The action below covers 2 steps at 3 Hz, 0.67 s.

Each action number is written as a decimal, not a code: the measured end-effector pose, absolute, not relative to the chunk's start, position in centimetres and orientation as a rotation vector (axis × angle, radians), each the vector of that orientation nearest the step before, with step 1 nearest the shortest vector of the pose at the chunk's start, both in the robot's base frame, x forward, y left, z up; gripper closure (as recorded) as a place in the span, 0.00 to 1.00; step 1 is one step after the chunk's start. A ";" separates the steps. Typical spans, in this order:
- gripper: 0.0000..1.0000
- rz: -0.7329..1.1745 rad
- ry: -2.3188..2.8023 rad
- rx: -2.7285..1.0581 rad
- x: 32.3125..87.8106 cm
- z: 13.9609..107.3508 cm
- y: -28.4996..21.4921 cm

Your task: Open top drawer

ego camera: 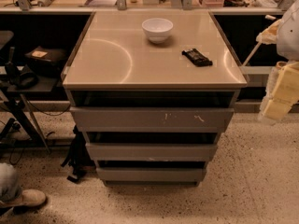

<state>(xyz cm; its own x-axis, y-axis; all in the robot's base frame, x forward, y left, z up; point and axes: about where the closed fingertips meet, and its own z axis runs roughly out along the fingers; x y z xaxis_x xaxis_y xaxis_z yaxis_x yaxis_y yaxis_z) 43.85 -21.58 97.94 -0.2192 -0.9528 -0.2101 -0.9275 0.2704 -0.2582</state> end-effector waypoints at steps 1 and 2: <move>0.00 -0.110 2.223 -1.718 43.8 97.9 -21.6; 0.00 -0.112 2.220 -1.695 44.3 96.2 -21.8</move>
Offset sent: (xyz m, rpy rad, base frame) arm 0.0121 -0.0072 -0.0536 0.0271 -0.0189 -0.0301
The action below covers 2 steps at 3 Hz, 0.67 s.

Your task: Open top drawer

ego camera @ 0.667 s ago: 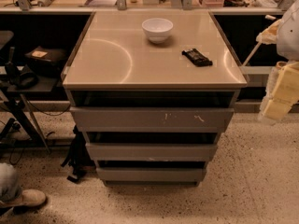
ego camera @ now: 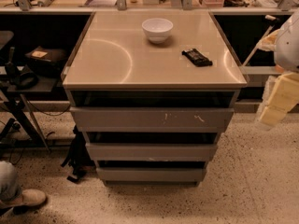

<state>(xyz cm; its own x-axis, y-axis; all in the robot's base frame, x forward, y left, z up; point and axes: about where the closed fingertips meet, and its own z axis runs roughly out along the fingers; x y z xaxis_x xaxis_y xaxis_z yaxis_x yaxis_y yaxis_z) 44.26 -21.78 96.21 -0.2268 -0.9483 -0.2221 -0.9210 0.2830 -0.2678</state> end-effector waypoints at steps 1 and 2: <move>0.00 -0.054 2.229 -1.672 45.6 90.0 -21.2; 0.00 0.062 2.266 -1.659 48.2 81.2 -19.2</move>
Offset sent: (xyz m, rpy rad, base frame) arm 0.0743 0.0491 -0.2667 0.1695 0.1882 -0.0388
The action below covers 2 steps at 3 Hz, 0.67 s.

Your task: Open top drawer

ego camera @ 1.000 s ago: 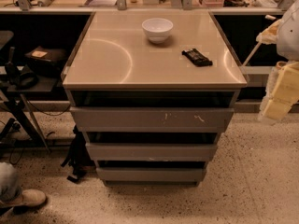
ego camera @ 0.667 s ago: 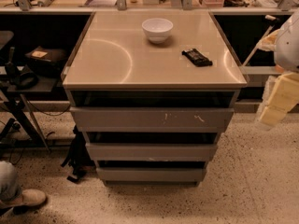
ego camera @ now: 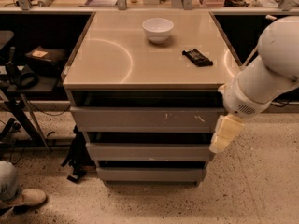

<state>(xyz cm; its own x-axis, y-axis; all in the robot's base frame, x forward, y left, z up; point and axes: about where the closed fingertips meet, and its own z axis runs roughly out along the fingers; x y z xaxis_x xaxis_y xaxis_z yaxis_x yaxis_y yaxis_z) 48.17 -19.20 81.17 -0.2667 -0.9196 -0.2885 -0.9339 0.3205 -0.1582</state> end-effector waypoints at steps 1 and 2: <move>0.00 0.204 2.346 -1.638 51.8 71.7 -17.0; 0.00 0.205 2.342 -1.627 51.6 71.6 -17.4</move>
Offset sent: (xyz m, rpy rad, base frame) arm 0.0312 0.0169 -0.0678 0.0336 0.0688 -0.0229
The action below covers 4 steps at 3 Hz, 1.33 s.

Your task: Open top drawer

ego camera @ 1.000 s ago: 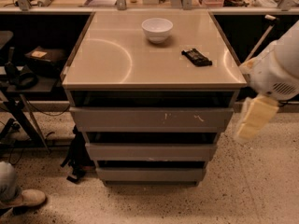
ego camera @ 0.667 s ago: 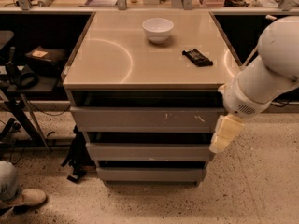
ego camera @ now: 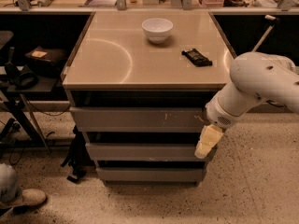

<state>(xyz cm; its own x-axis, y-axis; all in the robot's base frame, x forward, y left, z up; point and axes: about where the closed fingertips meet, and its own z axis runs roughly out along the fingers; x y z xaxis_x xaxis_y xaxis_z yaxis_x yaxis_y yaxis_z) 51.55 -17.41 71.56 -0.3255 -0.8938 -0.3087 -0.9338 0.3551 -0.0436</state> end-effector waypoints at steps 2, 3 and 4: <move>0.00 0.263 2.162 -1.579 56.0 68.7 -16.1; 0.00 0.263 2.162 -1.579 56.0 68.7 -16.1; 0.00 0.207 2.164 -1.554 57.1 67.2 -15.6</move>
Offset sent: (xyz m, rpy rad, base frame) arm 0.0795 0.0276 -0.0379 0.2124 -0.2058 0.0640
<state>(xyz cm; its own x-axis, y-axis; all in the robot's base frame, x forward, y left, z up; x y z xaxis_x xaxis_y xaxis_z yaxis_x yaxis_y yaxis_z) 57.11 -15.61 67.18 -0.2518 -0.8560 -0.4515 -0.9261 0.3486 -0.1444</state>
